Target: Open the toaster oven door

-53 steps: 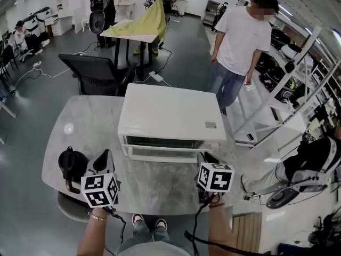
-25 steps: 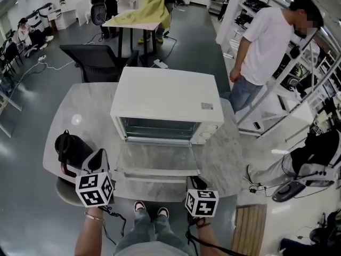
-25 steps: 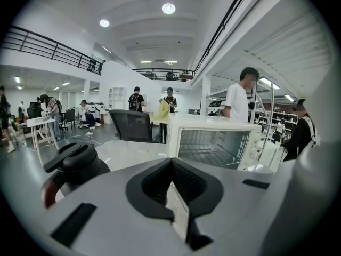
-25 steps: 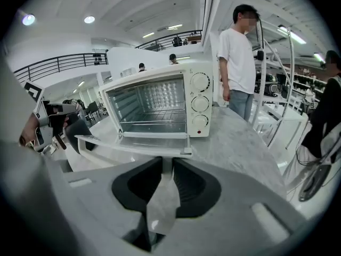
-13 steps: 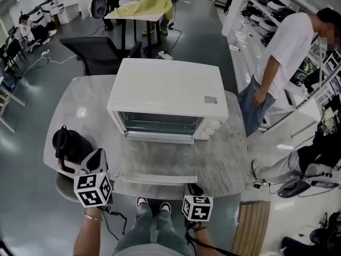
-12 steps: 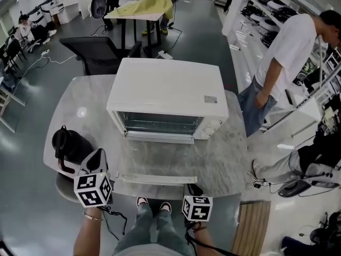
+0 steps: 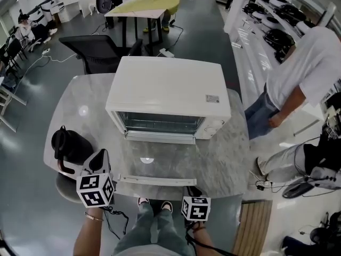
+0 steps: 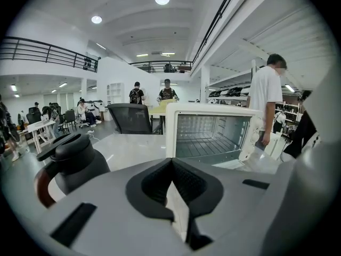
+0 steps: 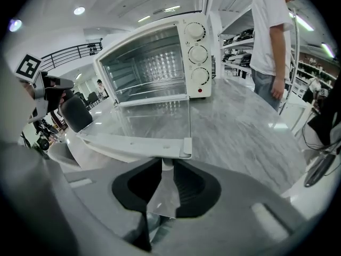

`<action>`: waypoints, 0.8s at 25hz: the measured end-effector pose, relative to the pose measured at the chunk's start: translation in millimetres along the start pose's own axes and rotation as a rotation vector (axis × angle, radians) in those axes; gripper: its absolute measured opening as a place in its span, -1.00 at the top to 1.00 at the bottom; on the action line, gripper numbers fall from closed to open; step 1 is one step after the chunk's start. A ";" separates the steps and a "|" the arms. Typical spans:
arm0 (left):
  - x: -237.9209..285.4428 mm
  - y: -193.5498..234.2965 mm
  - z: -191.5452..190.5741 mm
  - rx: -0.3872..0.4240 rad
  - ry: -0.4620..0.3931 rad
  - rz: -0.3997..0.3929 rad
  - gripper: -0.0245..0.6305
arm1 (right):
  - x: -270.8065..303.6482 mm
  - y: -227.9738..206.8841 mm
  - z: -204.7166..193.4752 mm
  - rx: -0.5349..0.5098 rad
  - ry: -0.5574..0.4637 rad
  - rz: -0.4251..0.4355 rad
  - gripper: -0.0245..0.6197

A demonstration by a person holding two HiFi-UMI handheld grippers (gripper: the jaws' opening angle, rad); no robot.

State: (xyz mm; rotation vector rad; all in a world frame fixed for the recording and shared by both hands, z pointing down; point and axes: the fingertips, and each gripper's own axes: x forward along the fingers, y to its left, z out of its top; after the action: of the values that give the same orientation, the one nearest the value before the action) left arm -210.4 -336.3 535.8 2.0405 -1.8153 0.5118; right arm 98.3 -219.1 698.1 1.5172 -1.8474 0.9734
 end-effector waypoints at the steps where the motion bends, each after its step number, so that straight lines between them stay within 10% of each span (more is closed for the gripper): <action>1: -0.6 0.5 0.5 0.000 0.000 -0.001 0.92 | 0.0 0.3 -1.5 -0.004 0.008 -0.003 0.70; 10: 0.7 1.1 11.4 -0.019 -0.022 -0.022 0.92 | -36.8 -17.1 4.8 0.016 0.016 -0.049 0.70; 20: -21.3 -11.4 80.1 -0.015 -0.192 -0.066 0.92 | -125.5 -16.8 175.4 -0.027 -0.431 -0.138 0.90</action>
State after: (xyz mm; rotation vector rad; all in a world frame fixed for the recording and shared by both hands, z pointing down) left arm -199.0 -356.2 455.3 2.1962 -1.8439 0.2908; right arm 146.0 -290.6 499.6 1.9232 -1.9922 0.5859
